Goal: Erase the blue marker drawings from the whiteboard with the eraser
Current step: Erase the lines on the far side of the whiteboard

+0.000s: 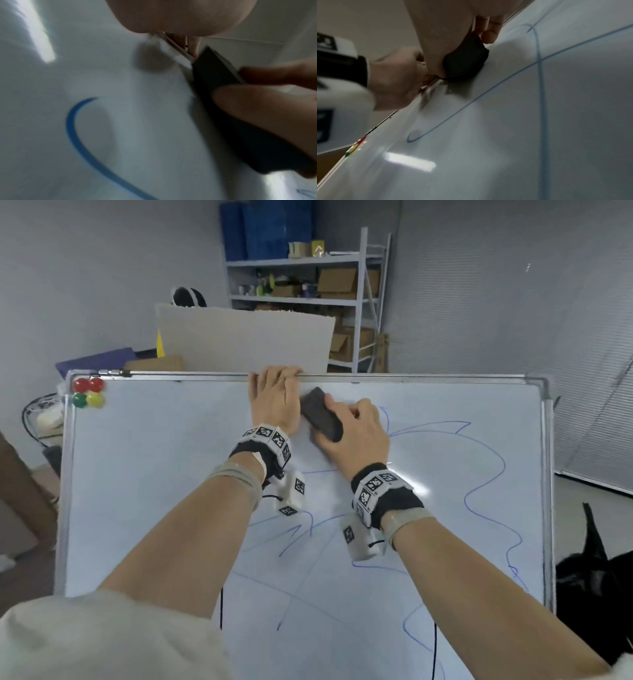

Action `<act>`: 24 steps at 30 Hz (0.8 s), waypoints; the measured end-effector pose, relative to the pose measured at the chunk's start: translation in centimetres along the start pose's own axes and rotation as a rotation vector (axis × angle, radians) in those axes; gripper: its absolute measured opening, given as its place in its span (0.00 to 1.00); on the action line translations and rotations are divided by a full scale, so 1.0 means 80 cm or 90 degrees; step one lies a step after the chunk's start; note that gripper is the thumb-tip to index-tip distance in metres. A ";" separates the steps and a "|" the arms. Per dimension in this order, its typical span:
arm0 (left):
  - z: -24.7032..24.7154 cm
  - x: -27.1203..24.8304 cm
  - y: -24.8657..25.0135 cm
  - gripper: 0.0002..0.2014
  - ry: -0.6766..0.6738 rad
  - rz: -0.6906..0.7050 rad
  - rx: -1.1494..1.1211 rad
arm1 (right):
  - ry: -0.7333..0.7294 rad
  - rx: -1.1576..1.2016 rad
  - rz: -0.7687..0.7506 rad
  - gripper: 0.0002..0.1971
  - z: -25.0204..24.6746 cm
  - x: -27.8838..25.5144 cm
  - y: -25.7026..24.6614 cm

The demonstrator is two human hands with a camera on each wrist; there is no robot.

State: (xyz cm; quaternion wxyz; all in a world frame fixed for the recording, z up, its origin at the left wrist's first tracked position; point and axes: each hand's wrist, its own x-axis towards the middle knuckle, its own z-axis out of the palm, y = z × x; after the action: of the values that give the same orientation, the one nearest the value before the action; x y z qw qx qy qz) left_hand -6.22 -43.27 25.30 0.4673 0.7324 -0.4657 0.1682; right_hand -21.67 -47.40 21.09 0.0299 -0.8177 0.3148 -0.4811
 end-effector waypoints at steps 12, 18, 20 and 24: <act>0.047 0.003 0.033 0.20 0.043 -0.107 0.073 | 0.174 -0.050 0.285 0.28 -0.076 -0.015 0.104; 0.032 0.008 0.004 0.17 0.032 -0.051 0.060 | 0.000 0.004 0.105 0.30 -0.012 -0.039 0.038; 0.028 0.012 -0.001 0.18 0.032 -0.066 0.052 | 0.005 -0.002 0.109 0.30 -0.001 -0.042 0.028; 0.026 0.016 -0.008 0.19 0.065 -0.085 0.030 | 0.034 -0.083 0.113 0.30 -0.011 -0.039 0.043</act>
State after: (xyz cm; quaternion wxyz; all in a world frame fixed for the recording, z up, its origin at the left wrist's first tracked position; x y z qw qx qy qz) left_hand -5.41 -45.58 24.81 0.4831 0.7632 -0.3872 0.1850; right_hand -25.09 -48.23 17.94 0.0107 -0.7737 0.4176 -0.4763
